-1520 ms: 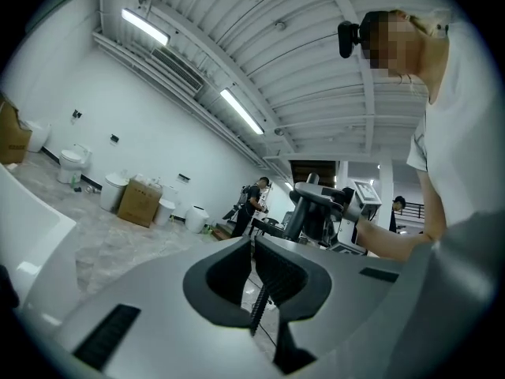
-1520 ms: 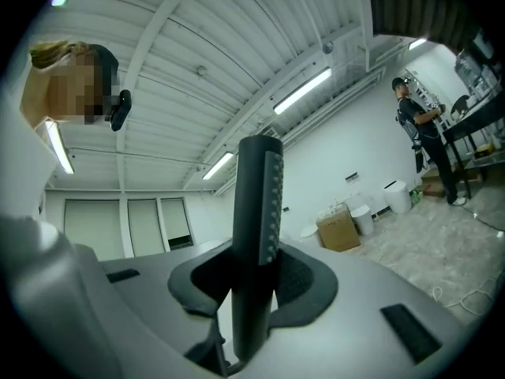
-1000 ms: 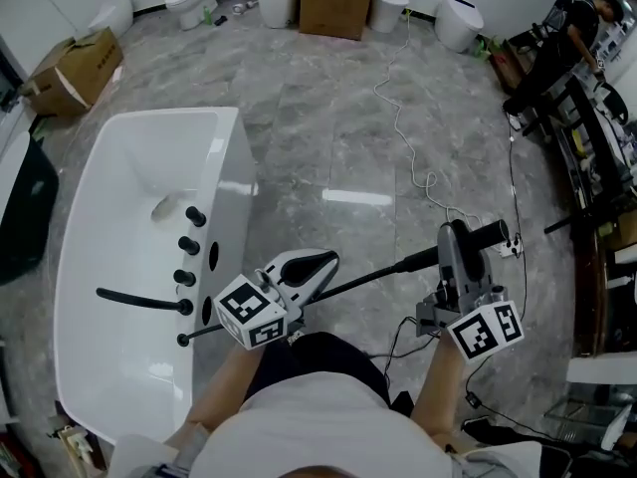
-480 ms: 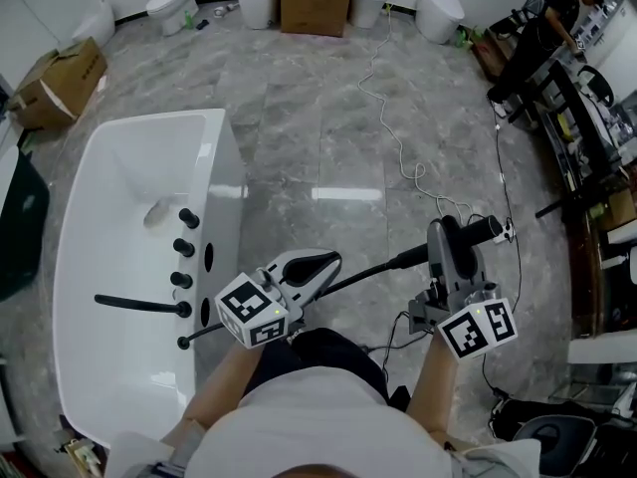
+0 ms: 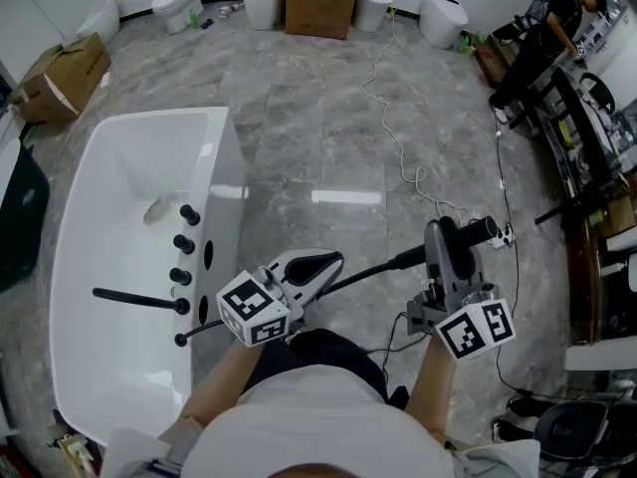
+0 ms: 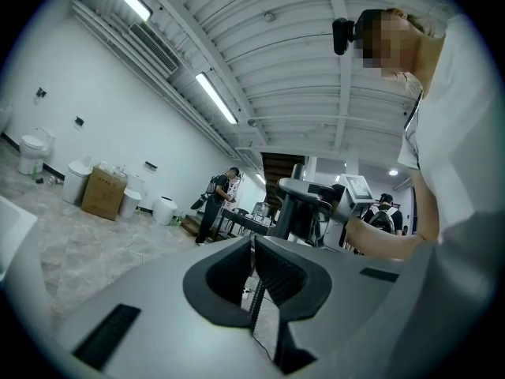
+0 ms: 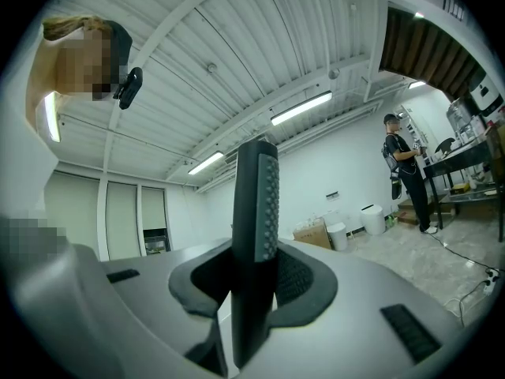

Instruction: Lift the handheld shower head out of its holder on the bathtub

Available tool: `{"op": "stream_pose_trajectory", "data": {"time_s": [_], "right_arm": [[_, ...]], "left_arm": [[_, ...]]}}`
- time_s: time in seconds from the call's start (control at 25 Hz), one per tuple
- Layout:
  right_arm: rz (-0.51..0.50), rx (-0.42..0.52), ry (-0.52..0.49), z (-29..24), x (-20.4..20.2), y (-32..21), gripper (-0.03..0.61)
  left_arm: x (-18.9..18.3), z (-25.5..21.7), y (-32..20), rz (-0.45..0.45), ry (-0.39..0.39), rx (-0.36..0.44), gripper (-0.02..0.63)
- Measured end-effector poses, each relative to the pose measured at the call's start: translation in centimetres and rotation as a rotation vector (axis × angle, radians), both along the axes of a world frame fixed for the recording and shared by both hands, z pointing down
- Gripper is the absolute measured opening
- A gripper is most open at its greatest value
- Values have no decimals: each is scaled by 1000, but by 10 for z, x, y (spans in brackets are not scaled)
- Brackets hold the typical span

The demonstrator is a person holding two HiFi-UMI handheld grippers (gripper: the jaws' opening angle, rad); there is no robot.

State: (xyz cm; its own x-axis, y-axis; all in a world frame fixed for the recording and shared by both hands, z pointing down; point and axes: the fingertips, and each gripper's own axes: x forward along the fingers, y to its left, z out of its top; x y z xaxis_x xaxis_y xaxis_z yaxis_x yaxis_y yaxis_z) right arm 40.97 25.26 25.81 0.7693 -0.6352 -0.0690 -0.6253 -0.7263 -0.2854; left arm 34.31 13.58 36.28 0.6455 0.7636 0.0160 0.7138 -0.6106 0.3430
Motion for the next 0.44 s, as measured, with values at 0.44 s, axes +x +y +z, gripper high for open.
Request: {"op": "stream_pose_trajectory", "data": {"time_s": [0.44], "right_arm": [[-10,5,-6,-2,-4,-1,114]], "left_arm": [[3,-3,13,40,9,10,20]]}}
